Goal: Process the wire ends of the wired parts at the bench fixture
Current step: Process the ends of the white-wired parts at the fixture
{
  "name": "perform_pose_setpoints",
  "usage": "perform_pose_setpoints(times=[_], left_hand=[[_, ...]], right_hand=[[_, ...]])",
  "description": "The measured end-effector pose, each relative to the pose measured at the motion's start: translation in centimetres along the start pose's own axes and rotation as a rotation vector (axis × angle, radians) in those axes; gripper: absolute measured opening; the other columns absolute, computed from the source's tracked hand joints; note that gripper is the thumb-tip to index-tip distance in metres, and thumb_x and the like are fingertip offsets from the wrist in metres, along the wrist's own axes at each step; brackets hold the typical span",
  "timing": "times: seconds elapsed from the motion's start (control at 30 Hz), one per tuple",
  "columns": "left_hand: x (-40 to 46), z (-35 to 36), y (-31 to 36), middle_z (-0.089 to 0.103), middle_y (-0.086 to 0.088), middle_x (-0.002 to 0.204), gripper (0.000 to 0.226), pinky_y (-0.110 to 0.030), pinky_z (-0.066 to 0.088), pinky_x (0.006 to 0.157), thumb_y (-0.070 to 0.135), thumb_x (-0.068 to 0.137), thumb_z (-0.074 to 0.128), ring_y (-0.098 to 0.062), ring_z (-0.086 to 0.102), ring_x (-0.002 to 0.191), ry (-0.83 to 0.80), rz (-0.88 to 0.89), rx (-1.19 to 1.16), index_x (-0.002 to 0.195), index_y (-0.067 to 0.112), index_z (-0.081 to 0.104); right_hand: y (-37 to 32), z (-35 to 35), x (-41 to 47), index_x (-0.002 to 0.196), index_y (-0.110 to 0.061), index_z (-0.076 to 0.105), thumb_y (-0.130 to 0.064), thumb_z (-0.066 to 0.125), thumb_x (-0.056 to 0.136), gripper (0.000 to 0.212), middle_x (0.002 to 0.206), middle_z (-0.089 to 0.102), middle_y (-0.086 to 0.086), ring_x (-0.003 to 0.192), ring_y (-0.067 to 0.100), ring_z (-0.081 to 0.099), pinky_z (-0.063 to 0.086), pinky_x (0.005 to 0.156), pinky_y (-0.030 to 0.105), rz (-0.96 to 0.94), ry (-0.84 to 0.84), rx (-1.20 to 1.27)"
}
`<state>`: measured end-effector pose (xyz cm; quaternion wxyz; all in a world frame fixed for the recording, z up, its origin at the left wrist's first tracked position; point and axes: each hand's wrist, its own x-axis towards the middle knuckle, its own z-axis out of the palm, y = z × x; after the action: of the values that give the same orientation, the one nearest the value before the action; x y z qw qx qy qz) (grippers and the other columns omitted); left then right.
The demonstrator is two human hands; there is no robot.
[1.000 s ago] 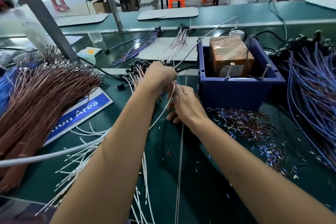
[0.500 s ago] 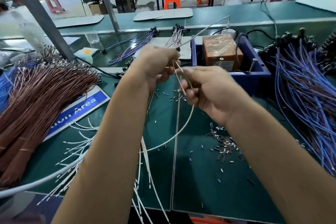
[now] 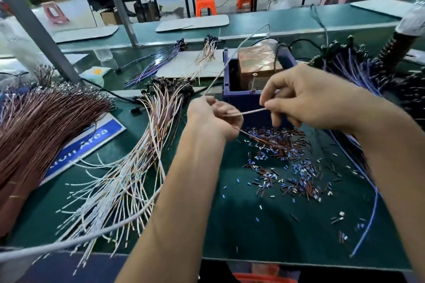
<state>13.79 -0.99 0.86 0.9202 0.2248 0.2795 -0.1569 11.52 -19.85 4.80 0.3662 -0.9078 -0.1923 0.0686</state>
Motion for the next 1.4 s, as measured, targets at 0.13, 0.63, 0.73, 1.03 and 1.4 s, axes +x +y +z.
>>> perform_pose_setpoints(times=[0.13,0.63,0.73,1.03,1.4], left_hand=[[0.0,-1.4,-3.4,0.022,0.008,0.044,0.046,-0.016,0.015,0.038,0.026,0.101,0.041,-0.011,0.017,0.032,0.081,0.086,-0.101,0.058,0.022,0.025],[2.7,-4.3,-6.0,0.024,0.007,0.055,0.048,-0.025,0.019,0.043,0.015,0.099,0.056,-0.012,0.017,0.047,-0.140,0.718,0.461,0.063,0.027,0.026],[3.7,-5.7,-7.3,0.046,0.013,0.062,0.032,-0.027,0.038,0.053,0.016,0.087,0.070,-0.008,0.040,0.054,-0.236,1.121,1.133,0.068,0.025,0.045],[5.3,-6.9,-7.1,0.073,0.012,0.079,0.008,-0.024,0.054,0.069,0.015,0.089,0.078,-0.005,0.070,0.074,-0.381,1.156,1.373,0.087,0.019,0.072],[5.1,-6.7,-6.9,0.063,0.006,0.070,0.013,-0.031,0.050,0.060,0.027,0.089,0.075,-0.007,0.059,0.065,-0.401,1.004,1.354,0.085,0.025,0.063]], right_hand=[[1.7,1.1,0.5,0.088,-0.020,0.072,-0.017,0.061,0.103,0.019,0.069,0.076,-0.004,0.047,0.009,0.058,0.047,0.050,0.023,0.031,-0.061,-0.123],[6.3,0.3,-1.4,0.086,-0.020,0.077,-0.019,0.075,0.095,0.009,0.074,0.078,-0.003,0.073,0.016,0.075,0.054,0.073,0.034,0.048,-0.014,0.061],[6.8,1.1,-0.9,0.092,-0.016,0.074,-0.017,0.076,0.094,0.003,0.071,0.078,0.003,0.068,0.020,0.072,0.053,0.073,0.037,0.023,0.046,0.186],[9.4,4.0,-0.3,0.093,-0.005,0.074,-0.027,0.077,0.089,0.023,0.076,0.077,0.014,0.059,0.019,0.051,0.042,0.053,0.021,0.064,0.146,0.540],[10.8,5.4,-0.6,0.094,-0.007,0.078,-0.006,0.074,0.093,0.004,0.065,0.072,-0.005,0.054,0.001,0.056,0.043,0.053,0.011,-0.068,0.249,0.568]])
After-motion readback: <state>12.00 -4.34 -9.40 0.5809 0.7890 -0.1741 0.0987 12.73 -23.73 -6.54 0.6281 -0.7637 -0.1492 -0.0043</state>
